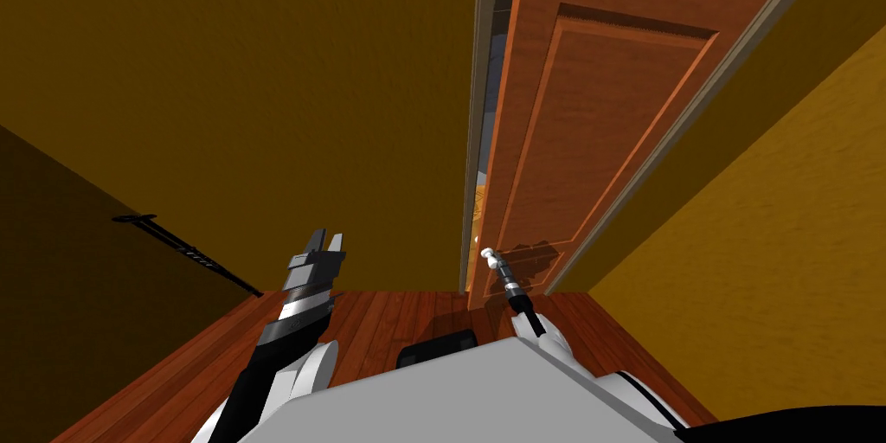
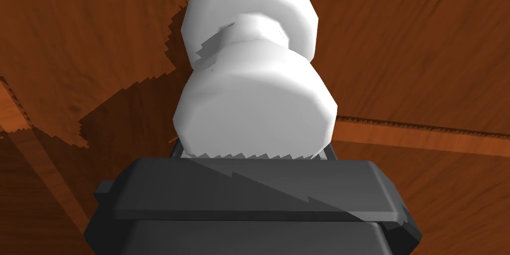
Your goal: Pull the door open
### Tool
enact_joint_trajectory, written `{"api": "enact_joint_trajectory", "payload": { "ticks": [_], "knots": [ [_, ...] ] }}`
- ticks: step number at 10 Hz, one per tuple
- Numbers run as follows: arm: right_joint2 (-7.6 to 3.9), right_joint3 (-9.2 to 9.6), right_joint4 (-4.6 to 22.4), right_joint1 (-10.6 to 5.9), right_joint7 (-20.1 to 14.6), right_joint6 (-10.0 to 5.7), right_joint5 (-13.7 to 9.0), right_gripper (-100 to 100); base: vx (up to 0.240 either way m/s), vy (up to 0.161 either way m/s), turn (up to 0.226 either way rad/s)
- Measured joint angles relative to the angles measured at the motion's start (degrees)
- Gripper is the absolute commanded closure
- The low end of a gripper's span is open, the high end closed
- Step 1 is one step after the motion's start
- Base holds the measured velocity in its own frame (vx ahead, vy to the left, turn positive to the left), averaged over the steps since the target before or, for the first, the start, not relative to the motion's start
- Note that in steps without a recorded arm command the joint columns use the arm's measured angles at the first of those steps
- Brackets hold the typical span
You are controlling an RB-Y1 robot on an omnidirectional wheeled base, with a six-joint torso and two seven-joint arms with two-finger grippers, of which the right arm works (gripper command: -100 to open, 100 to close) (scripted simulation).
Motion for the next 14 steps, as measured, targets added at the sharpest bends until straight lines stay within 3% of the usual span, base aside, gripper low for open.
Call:
{"api": "enact_joint_trajectory", "payload": {
  "ticks": [1, 2, 5, 7, 9, 10, 12, 13, 14],
  "knots": [
    [-0.09, 0.18, -1.52, 0.71, -1.33, 0.93, -0.69, 100, -0.038, -0.026, 0.026],
    [-0.05, 0.36, 0.77, -0.67, -2.45, 0.14, -1.02, 100, -0.044, -0.028, 0.063],
    [0.19, 1.07, 2.27, -1.32, -6.24, -0.98, -2.68, 100, -0.054, -0.02, 0.042],
    [0.1, 1.45, -0.49, -0.24, -8.58, 1.23, -3.74, 100, -0.045, -0.023, 0.039],
    [-0.03, 1.95, -0.1, -0.4, -11.28, 1.11, -4.72, 100, -0.052, -0.029, 0.058],
    [0.14, 2.06, -1.14, 0.26, -12.17, 1.49, -5.09, 100, -0.02, -0.012, -0.019],
    [0.13, 2.54, 3.45, -2.12, -14.2, -0.58, -5.68, 100, -0.03, -0.009, 0.04],
    [0.22, 2.58, 1.75, -1.27, -14.92, 0.2, -6.08, 100, -0.055, -0.025, 0.07],
    [0.21, 2.7, -2.04, 0.42, -15.88, 2.44, -6.82, 100, -0.054, -0.027, 0.074]
  ]
}}
